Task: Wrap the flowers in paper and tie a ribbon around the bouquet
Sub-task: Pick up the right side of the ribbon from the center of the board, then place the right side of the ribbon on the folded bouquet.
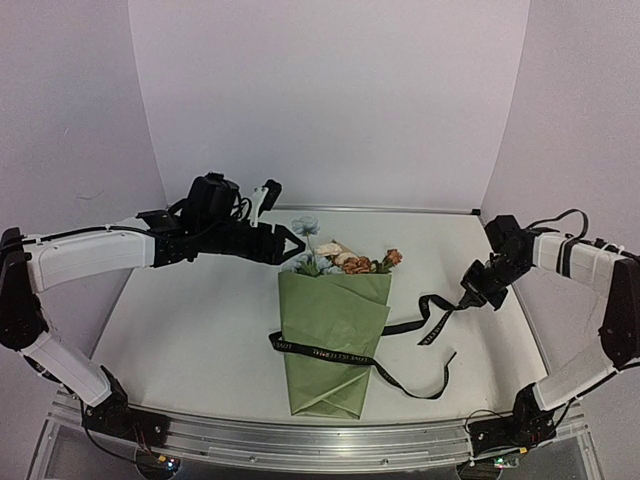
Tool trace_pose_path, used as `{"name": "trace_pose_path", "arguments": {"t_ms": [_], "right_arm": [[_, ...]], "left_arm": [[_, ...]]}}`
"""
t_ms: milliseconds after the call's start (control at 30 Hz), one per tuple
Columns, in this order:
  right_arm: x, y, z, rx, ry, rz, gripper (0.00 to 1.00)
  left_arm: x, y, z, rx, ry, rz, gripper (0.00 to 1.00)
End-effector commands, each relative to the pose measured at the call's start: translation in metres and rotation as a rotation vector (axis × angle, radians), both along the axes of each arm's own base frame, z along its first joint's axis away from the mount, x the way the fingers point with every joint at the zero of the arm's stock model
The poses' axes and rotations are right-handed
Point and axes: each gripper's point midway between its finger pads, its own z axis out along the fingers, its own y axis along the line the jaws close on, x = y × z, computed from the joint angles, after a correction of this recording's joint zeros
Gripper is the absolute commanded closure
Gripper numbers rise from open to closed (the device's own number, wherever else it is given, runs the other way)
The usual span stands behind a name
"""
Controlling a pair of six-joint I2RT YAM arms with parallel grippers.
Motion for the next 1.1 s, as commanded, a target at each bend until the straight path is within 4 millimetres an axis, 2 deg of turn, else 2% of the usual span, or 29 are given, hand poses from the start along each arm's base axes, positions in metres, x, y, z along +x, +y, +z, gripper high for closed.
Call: {"name": "trace_pose_path", "arguments": {"t_ms": [0,200,300,400,533,633,733,900,1067], "right_arm": [[0.001,0.008,0.031,0.02,-0.065,-0.013,1.0],[0.002,0.044,0.082,0.074,-0.188,0.05,1.0],[0.001,0.077,0.115,0.107,-0.258,0.129,1.0],[-0.008,0.115,0.143,0.124,-0.319,0.231,1.0],[-0.028,0.166,0.157,0.162,-0.345,0.351,1.0],[-0.048,0.216,0.156,0.199,-0.336,0.465,1.0],[-0.068,0.252,0.145,0.195,-0.318,0.563,1.0],[-0.085,0.285,0.103,0.214,-0.271,0.599,1.0],[-0.098,0.317,0.076,0.268,-0.237,0.619,1.0]], "left_arm": [[-0.001,0.0,0.001,-0.034,0.016,0.0,0.28],[-0.002,0.005,-0.01,-0.033,0.042,0.021,0.28],[0.0,0.011,-0.022,-0.024,0.081,0.048,0.28],[0.001,0.021,-0.034,-0.017,0.134,0.089,0.29],[-0.009,0.034,-0.06,0.009,0.214,0.104,0.3],[-0.022,0.042,-0.08,0.027,0.275,0.107,0.32],[-0.04,0.043,-0.094,0.025,0.323,0.046,0.36],[-0.06,0.037,-0.111,0.058,0.372,-0.031,0.4],[-0.074,0.022,-0.116,0.116,0.358,-0.096,0.42]]}}
